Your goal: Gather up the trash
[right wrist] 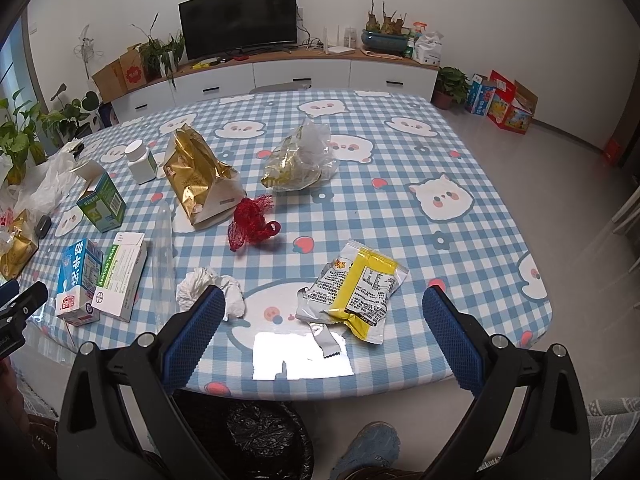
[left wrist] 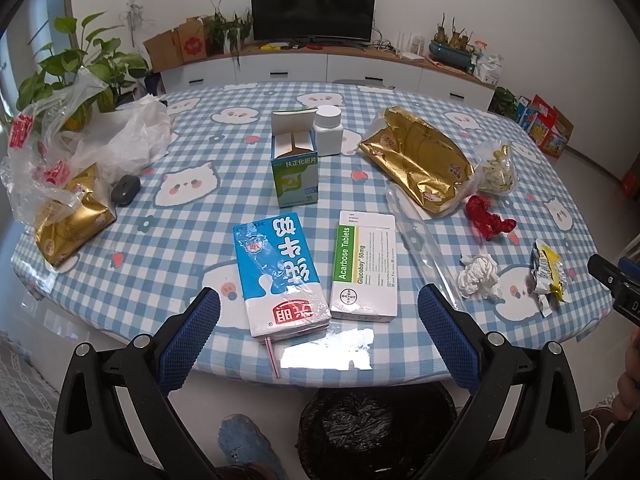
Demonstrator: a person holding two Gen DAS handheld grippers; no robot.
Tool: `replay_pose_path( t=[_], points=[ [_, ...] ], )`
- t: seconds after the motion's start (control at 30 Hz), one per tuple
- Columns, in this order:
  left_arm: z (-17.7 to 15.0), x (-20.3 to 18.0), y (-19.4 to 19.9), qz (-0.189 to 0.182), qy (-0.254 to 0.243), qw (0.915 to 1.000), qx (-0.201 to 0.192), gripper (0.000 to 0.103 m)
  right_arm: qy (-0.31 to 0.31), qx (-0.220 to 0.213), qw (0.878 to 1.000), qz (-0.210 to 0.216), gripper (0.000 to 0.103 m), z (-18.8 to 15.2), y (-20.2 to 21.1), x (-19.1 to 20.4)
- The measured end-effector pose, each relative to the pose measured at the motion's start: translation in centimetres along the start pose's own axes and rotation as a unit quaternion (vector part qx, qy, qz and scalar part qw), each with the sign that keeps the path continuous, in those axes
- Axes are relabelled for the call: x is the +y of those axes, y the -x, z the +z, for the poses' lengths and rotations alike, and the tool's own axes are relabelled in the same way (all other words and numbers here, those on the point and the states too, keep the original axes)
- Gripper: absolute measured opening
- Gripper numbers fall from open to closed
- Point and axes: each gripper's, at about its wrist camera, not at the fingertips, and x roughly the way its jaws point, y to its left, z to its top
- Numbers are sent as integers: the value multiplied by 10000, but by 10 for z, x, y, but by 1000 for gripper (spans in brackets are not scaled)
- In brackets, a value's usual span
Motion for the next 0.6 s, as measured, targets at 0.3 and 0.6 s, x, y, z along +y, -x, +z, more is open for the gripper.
replay_pose_path(
  t=[0.3, 0.6],
  points=[
    [-1, -3, 0, -2, -12, 10000, 5, 97, 5, 3, 10000, 10, 95, 0, 1, 1],
    [-1, -4, 0, -1, -2, 10000, 2, 97, 4, 0, 10000, 11, 95, 0, 1, 1]
  ],
)
